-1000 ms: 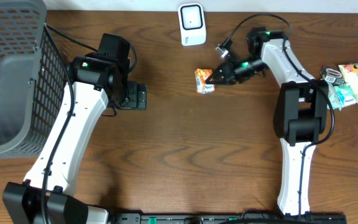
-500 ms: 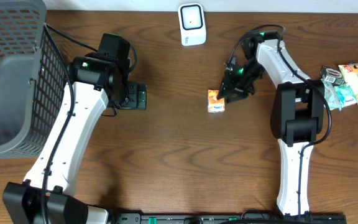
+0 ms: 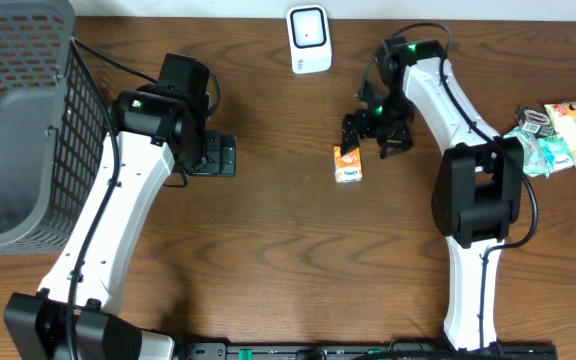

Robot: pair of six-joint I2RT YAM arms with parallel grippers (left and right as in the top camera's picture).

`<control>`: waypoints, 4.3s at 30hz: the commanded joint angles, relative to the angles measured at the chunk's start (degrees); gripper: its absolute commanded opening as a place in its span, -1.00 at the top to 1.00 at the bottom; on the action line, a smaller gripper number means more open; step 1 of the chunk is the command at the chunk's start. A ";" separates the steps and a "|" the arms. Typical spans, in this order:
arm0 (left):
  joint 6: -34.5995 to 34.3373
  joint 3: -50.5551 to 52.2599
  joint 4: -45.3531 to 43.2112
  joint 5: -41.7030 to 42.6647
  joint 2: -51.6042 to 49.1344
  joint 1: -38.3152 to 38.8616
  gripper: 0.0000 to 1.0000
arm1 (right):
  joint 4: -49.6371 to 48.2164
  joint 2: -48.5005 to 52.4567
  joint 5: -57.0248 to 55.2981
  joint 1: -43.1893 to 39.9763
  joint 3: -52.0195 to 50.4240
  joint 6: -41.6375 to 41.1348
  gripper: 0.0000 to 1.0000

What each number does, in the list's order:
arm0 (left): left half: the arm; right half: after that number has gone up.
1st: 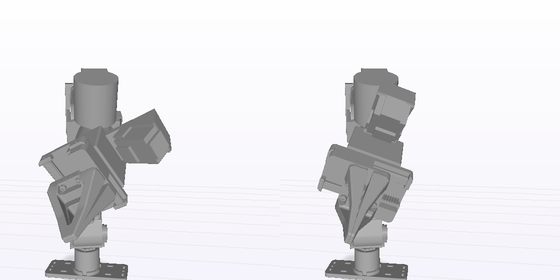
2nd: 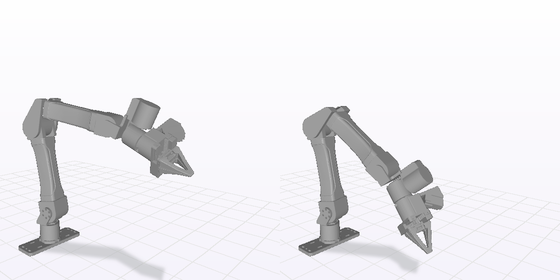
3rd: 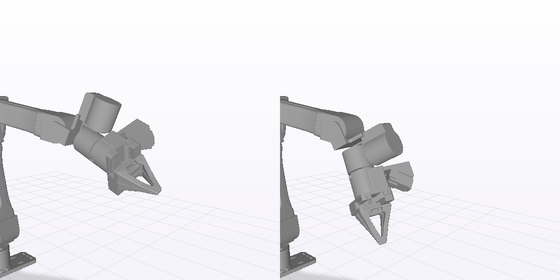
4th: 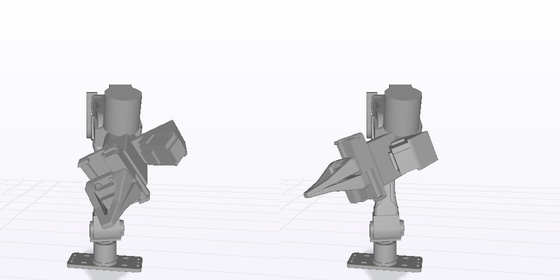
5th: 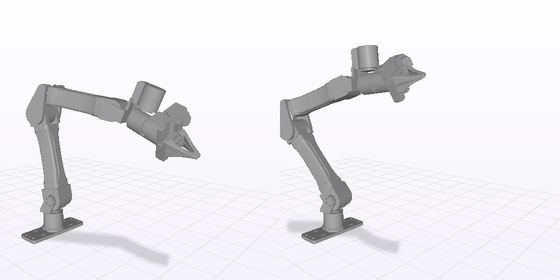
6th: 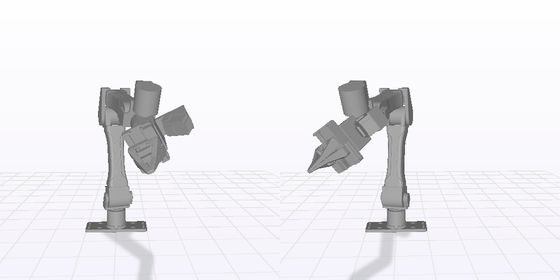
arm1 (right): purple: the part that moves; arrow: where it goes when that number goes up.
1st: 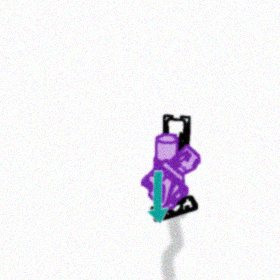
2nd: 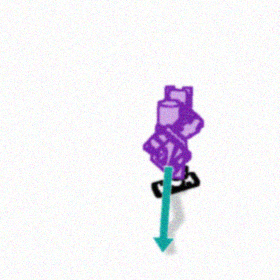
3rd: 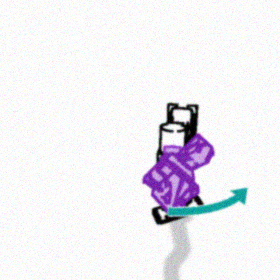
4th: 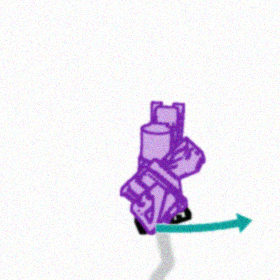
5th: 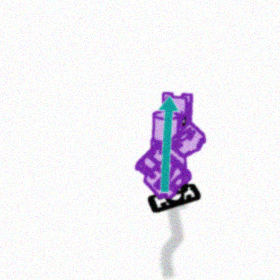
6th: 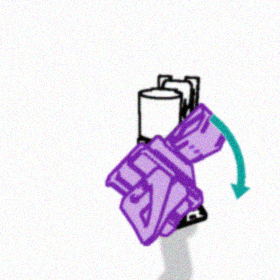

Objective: Scan the item barcode

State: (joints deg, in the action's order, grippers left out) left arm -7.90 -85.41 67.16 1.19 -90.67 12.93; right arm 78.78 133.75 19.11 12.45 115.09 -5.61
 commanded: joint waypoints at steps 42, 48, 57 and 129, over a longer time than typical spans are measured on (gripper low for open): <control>-0.31 0.13 0.20 -0.31 -0.13 0.02 -0.95 | 2.56 -11.67 40.09 -9.79 -12.74 28.55 0.98; -0.31 0.13 0.20 -0.31 -0.13 0.02 -0.96 | 9.70 -11.93 48.81 -10.14 -12.74 42.27 0.98; -0.31 0.13 0.20 -0.31 -0.13 0.02 -0.96 | 16.83 -11.93 50.99 -11.39 -12.74 51.19 0.98; -0.31 0.13 0.20 -0.31 -0.13 0.02 -0.96 | 15.87 -11.93 56.22 -8.59 -12.76 54.14 0.98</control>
State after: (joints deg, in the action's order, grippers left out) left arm -7.90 -85.41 67.13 1.19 -90.67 12.93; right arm 94.85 123.35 73.36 3.62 101.95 47.27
